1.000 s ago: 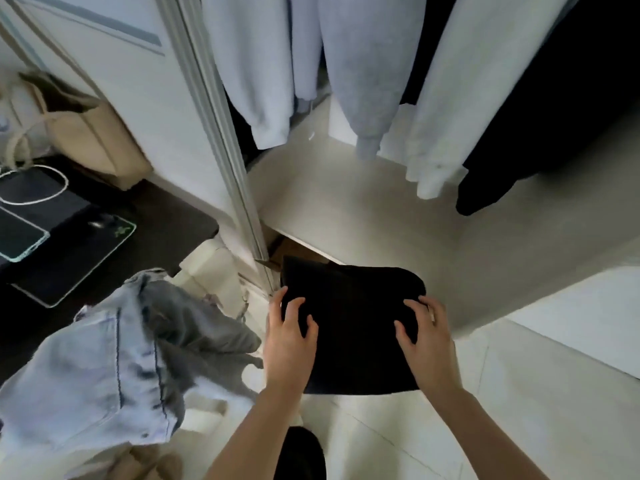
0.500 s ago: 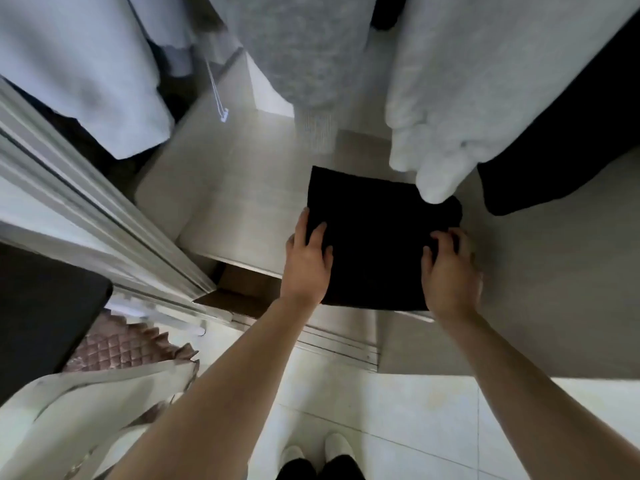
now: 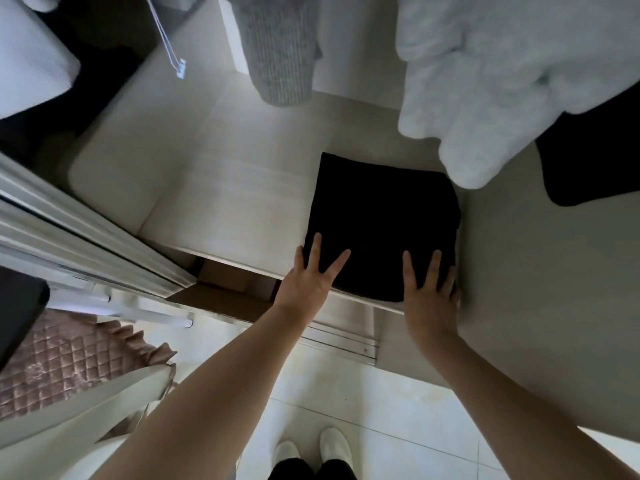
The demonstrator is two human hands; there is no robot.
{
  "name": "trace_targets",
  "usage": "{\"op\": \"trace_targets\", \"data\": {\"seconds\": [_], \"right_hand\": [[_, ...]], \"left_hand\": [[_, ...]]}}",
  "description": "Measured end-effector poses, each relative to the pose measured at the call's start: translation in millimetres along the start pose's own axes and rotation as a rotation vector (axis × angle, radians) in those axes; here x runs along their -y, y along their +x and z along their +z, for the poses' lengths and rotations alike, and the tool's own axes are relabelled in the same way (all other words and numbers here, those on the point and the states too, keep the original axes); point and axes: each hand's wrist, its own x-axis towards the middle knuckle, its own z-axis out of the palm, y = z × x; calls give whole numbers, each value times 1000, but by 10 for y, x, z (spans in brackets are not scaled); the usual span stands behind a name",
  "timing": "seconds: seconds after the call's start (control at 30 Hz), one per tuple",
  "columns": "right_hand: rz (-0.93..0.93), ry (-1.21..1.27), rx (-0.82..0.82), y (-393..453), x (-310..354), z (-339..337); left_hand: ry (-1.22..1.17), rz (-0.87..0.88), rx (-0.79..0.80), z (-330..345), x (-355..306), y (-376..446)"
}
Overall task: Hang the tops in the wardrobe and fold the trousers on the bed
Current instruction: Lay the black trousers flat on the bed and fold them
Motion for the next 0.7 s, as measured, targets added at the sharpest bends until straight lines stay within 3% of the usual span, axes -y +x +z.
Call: {"op": "trace_targets", "data": {"seconds": [0.17, 0.4, 0.7], "right_hand": [[127, -3, -1, 115, -52, 78], [99, -27, 27, -52, -93, 164], [85, 0, 349, -227, 44, -308]], "left_hand": [[31, 15, -14, -35, -110, 307], [132, -55, 115, 66, -187, 183], [-6, -147, 209, 3, -276, -529]]}}
